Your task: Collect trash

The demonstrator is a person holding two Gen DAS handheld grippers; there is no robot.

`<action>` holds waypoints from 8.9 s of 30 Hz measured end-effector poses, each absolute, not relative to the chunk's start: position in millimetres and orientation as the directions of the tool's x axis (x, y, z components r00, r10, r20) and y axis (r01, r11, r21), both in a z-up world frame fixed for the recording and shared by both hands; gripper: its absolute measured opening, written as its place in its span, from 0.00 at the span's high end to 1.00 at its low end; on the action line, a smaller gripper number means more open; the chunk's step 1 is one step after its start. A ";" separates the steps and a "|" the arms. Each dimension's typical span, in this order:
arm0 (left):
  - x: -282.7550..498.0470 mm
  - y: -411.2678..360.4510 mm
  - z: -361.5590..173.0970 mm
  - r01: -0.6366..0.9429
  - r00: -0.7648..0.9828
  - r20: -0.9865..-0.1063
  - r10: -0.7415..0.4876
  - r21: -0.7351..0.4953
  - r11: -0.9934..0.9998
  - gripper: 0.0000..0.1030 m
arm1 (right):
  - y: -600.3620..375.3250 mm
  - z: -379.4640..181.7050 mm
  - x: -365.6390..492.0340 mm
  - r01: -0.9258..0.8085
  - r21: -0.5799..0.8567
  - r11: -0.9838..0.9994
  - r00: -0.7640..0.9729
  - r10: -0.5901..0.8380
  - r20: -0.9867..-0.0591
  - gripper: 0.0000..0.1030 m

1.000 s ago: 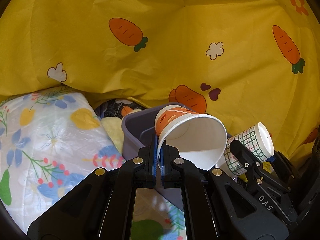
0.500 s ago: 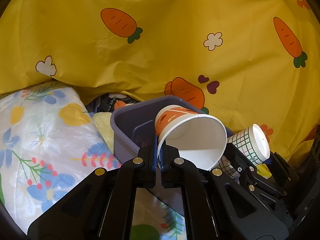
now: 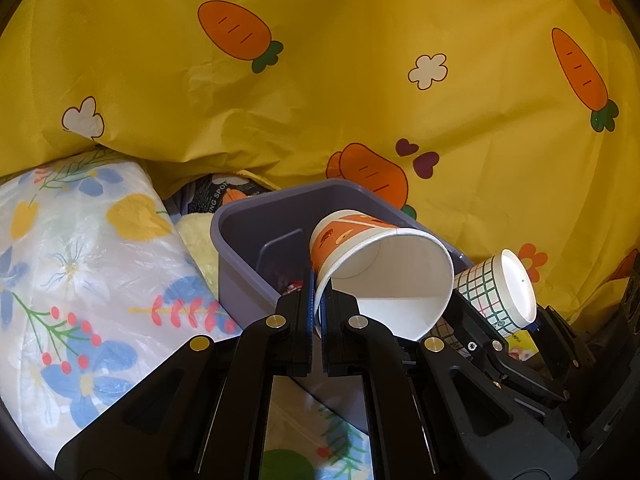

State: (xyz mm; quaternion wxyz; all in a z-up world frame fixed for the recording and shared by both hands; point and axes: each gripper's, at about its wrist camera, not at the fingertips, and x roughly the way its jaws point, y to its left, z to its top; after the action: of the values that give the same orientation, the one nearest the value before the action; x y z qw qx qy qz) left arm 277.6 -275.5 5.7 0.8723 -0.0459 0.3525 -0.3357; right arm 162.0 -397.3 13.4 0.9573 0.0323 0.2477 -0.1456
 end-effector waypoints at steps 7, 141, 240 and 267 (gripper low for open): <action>277.4 -279.1 3.9 0.556 0.522 -0.589 -0.617 -0.313 0.770 0.98 | -398.7 9.6 164.1 0.297 -0.011 0.955 0.830 -0.264 -0.492 0.45; 107.1 201.4 -19.3 -0.465 0.747 -0.630 0.213 -0.266 0.844 0.11 | 32.1 -33.4 218.5 -0.600 -0.044 0.799 0.608 0.419 -0.674 0.89; 174.1 -170.9 41.6 0.453 0.727 -0.493 -0.479 -0.180 0.873 0.89 | -329.6 30.6 94.6 0.129 0.111 0.985 0.896 -0.068 -0.440 0.88; 233.0 -264.3 25.1 0.569 0.587 -0.500 -0.637 -0.305 0.764 0.32 | -402.4 9.1 133.7 0.305 0.108 0.946 0.844 -0.217 -0.490 0.52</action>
State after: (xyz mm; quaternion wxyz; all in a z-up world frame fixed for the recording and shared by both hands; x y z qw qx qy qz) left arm 233.0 -264.3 25.1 0.8889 -0.0559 0.3027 -0.3391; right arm 133.7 -402.4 9.1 0.9560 0.0910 0.2432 -0.1365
